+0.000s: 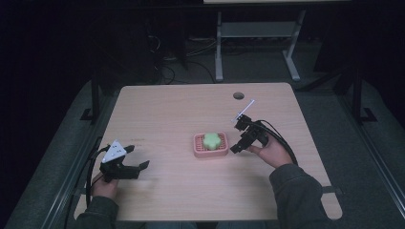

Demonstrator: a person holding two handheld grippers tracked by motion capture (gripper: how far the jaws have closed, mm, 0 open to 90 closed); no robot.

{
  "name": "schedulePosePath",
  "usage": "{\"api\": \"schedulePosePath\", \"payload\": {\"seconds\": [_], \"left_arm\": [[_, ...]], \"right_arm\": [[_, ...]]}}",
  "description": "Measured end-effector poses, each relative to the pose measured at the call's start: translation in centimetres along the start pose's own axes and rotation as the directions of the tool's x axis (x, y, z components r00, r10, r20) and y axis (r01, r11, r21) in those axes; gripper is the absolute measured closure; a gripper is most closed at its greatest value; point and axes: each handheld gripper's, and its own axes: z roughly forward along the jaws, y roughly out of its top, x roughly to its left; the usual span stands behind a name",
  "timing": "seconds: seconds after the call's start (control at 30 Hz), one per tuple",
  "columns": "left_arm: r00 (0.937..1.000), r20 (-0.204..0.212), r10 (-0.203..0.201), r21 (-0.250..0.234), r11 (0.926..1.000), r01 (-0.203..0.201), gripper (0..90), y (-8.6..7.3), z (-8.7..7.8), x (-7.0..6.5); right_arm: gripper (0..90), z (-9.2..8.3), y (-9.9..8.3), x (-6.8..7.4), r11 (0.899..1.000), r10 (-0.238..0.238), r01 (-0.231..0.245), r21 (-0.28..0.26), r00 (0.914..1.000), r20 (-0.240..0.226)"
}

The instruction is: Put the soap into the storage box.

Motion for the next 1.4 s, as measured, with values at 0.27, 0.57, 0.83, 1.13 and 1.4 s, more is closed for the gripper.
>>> {"api": "schedulePosePath", "payload": {"seconds": [0.27, 0.57, 0.83, 1.13, 1.4], "left_arm": [[1.0000, -0.002, -0.002, 0.000, 1.0000, 0.002, 14.4, 0.0, 0.0, 0.0], [1.0000, 0.000, -0.003, 0.000, 1.0000, 0.003, 14.4, 0.0, 0.1, 0.0], [1.0000, -0.002, 0.000, 0.009, 1.0000, 0.000, 14.4, 0.0, 0.1, -0.1], [1.0000, -0.001, 0.003, 0.011, 0.9999, -0.003, 14.4, 0.0, 0.1, -0.1], [1.0000, 0.001, 0.002, 0.015, 0.9999, -0.002, 14.4, -0.1, 0.2, -0.1]], "right_arm": [[24.5, -0.3, -0.8, -0.2, 1.000, 0.012, -0.012, -0.007, 0.9999, 0.003], [24.4, -0.2, -2.5, -0.5, 0.999, 0.034, -0.034, -0.007, 0.9994, 0.002], [24.5, -0.5, -4.1, -0.6, 0.998, 0.050, -0.050, -0.024, 0.9988, -0.004], [24.5, -0.6, -5.6, -0.6, 0.997, 0.067, -0.067, -0.024, 0.9977, -0.003], [24.5, -1.1, -7.3, -0.6, 0.996, 0.080, -0.080, -0.041, 0.9968, 0.004]]}}
